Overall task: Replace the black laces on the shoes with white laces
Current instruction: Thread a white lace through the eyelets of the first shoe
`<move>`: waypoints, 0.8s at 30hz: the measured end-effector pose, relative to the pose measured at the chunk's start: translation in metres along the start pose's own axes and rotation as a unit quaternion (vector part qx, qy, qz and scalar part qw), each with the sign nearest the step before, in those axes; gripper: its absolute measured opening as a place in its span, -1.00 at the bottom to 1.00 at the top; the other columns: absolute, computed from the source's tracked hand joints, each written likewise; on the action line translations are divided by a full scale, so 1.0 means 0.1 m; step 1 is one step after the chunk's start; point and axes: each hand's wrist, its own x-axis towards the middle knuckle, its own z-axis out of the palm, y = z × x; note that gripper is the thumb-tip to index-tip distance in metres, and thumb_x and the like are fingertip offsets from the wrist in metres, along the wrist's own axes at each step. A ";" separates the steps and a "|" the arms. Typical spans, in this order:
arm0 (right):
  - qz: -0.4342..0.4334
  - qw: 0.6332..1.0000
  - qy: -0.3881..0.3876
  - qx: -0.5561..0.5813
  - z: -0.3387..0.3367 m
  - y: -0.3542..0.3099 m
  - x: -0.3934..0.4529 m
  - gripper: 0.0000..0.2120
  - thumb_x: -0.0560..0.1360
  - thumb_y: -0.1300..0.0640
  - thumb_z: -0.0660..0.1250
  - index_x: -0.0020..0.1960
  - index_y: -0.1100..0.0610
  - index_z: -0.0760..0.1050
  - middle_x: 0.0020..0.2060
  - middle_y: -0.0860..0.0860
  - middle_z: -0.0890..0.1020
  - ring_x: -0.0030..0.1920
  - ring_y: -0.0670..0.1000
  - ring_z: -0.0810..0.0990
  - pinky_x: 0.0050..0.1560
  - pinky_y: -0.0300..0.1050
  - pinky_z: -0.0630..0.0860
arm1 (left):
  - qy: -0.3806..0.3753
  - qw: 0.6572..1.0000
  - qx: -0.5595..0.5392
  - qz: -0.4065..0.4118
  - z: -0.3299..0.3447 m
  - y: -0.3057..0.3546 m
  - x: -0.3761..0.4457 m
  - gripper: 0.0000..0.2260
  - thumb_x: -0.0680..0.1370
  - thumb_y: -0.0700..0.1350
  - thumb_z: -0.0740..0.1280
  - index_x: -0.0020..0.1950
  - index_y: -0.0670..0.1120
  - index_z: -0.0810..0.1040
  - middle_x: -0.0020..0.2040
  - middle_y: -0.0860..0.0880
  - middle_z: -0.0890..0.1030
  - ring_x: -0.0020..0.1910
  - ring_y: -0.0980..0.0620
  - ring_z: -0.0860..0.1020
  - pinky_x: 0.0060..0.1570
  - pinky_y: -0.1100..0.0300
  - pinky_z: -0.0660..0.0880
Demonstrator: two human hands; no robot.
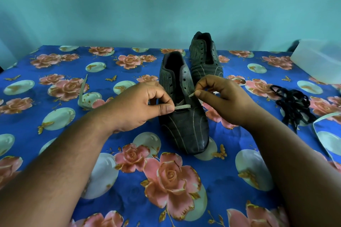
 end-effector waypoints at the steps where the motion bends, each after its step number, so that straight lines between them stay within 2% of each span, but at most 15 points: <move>1: 0.003 1.000 -0.001 0.003 0.00 -0.01 -0.01 -0.93 0.64 0.17 0.34 -0.01 0.13 0.57 -0.23 -0.10 0.61 -0.31 -0.12 0.62 -0.34 -0.32 0.45 | -0.012 1.000 -0.009 -0.008 0.00 -0.02 0.00 -0.84 0.45 0.16 0.40 -0.11 0.12 0.66 -0.12 0.10 0.54 -0.11 0.19 0.49 -0.01 0.26 0.40; 2: 0.007 1.000 -0.004 0.015 0.00 -0.01 -0.01 -0.92 0.64 0.19 0.33 -0.01 0.16 0.56 -0.25 -0.10 0.59 -0.33 -0.15 0.61 -0.37 -0.36 0.44 | -0.019 1.000 -0.011 -0.014 0.00 -0.03 0.00 -0.84 0.45 0.17 0.39 -0.11 0.12 0.66 -0.10 0.11 0.54 -0.10 0.19 0.49 -0.01 0.22 0.41; 4: 0.005 1.000 -0.001 0.020 0.00 -0.03 -0.01 -0.92 0.64 0.21 0.33 -0.02 0.18 0.56 -0.27 -0.10 0.59 -0.29 -0.16 0.62 -0.34 -0.36 0.44 | -0.010 1.000 -0.004 -0.015 0.02 -0.04 0.00 -0.85 0.43 0.17 0.41 -0.12 0.14 0.64 -0.07 0.13 0.52 0.04 0.23 0.51 0.03 0.27 0.40; 6: -0.002 1.000 0.016 0.005 0.01 0.00 -0.01 -0.92 0.64 0.20 0.33 -0.03 0.14 0.56 -0.19 -0.06 0.66 -0.16 -0.08 0.63 -0.19 -0.19 0.50 | 0.020 1.000 0.001 -0.021 0.02 -0.04 0.01 -0.88 0.41 0.12 0.48 -0.16 0.11 0.65 -0.11 0.20 0.52 0.27 0.25 0.40 0.07 0.32 0.36; 7: 0.001 1.000 0.021 0.013 0.01 0.01 0.00 -0.92 0.63 0.20 0.33 -0.04 0.13 0.56 -0.16 -0.04 0.68 -0.12 -0.06 0.64 -0.11 -0.12 0.53 | 0.030 0.999 -0.004 -0.028 0.02 -0.05 0.02 -0.88 0.40 0.09 0.52 -0.18 0.09 0.66 -0.14 0.21 0.54 0.27 0.23 0.40 0.08 0.29 0.36; 8: 0.003 0.999 0.024 0.022 0.01 0.02 0.00 -0.92 0.63 0.21 0.33 -0.04 0.13 0.56 -0.14 -0.04 0.70 -0.09 -0.03 0.66 -0.07 -0.09 0.55 | 0.032 0.999 -0.016 -0.033 0.01 -0.05 0.02 -0.88 0.38 0.08 0.53 -0.19 0.08 0.67 -0.17 0.19 0.57 0.19 0.19 0.50 0.06 0.26 0.39; 9: 0.005 0.999 0.026 0.027 0.02 0.03 0.01 -0.91 0.63 0.21 0.33 -0.04 0.12 0.56 -0.13 -0.05 0.71 -0.08 -0.01 0.67 -0.05 -0.05 0.56 | 0.032 0.998 -0.029 -0.037 0.01 -0.05 0.02 -0.86 0.36 0.09 0.53 -0.20 0.07 0.68 -0.19 0.14 0.60 0.01 0.17 0.57 0.01 0.26 0.42; 10: 0.009 0.999 0.028 0.030 0.02 0.04 0.01 -0.91 0.63 0.20 0.32 -0.05 0.11 0.55 -0.13 -0.06 0.71 -0.07 0.03 0.68 -0.04 0.01 0.56 | 0.032 0.998 -0.042 -0.039 0.01 -0.05 0.02 -0.83 0.34 0.11 0.53 -0.20 0.05 0.68 -0.19 0.08 0.62 -0.14 0.22 0.56 -0.04 0.28 0.42; 11: 0.011 0.999 0.029 0.031 0.02 0.05 0.01 -0.90 0.63 0.19 0.32 -0.05 0.09 0.55 -0.13 -0.06 0.72 -0.08 0.09 0.69 -0.05 0.08 0.56 | 0.032 0.997 -0.050 -0.042 0.01 -0.04 0.01 -0.80 0.33 0.11 0.53 -0.17 0.03 0.68 -0.16 0.00 0.63 -0.20 0.26 0.53 -0.06 0.29 0.42; 13: 0.013 0.999 0.034 0.033 0.01 0.05 0.01 -0.90 0.63 0.16 0.33 -0.07 0.05 0.54 -0.15 -0.03 0.70 -0.17 0.20 0.69 -0.12 0.25 0.57 | 0.032 0.996 -0.060 -0.053 0.01 -0.06 0.01 -0.71 0.32 0.12 0.54 -0.06 0.03 0.64 -0.05 -0.12 0.61 -0.17 0.15 0.53 -0.06 0.19 0.48; 15: 0.011 0.999 0.033 0.017 0.01 0.08 0.01 -0.90 0.63 0.12 0.34 -0.07 0.02 0.53 -0.20 0.02 0.66 -0.28 0.27 0.66 -0.26 0.33 0.56 | 0.033 0.994 -0.075 -0.078 0.00 -0.09 0.01 -0.59 0.33 0.14 0.57 0.08 0.05 0.57 0.05 -0.04 0.57 -0.02 -0.02 0.55 0.04 0.03 0.56; 18: 0.007 1.000 0.019 0.010 0.02 0.08 0.00 -0.90 0.65 0.09 0.32 -0.06 -0.01 0.51 -0.26 0.06 0.61 -0.36 0.28 0.62 -0.35 0.30 0.54 | 0.008 0.986 -0.128 -0.104 -0.01 -0.10 0.00 -0.55 0.36 0.15 0.56 0.16 0.07 0.53 0.03 0.02 0.55 -0.08 0.02 0.56 0.05 -0.10 0.60; 19: 0.013 1.000 0.015 0.017 0.02 0.09 0.00 -0.90 0.65 0.09 0.31 -0.05 0.00 0.51 -0.30 0.07 0.59 -0.40 0.24 0.60 -0.39 0.21 0.54 | 0.004 0.988 -0.120 -0.096 -0.01 -0.10 0.00 -0.58 0.38 0.17 0.55 0.15 0.08 0.54 0.01 0.03 0.54 -0.10 0.05 0.55 0.03 -0.10 0.60; 22: 0.026 0.998 -0.005 0.050 0.06 0.07 0.01 -0.92 0.64 0.09 0.33 -0.02 0.07 0.52 -0.40 0.00 0.52 -0.54 -0.06 0.48 -0.48 -0.24 0.40 | 0.022 0.998 -0.049 -0.031 0.01 -0.07 0.00 -0.69 0.40 0.20 0.50 0.05 0.13 0.57 -0.04 0.08 0.52 -0.14 0.15 0.48 -0.03 0.08 0.52; 24: 0.017 0.999 -0.006 0.036 0.06 0.03 0.01 -0.84 0.58 -0.04 0.37 -0.01 0.06 0.56 -0.38 0.05 0.57 -0.49 -0.07 0.47 -0.40 -0.22 0.41 | 0.028 0.997 -0.061 -0.044 0.04 -0.07 0.02 -0.67 0.36 0.19 0.51 0.04 0.12 0.57 -0.02 0.03 0.52 -0.13 0.13 0.46 -0.03 0.11 0.48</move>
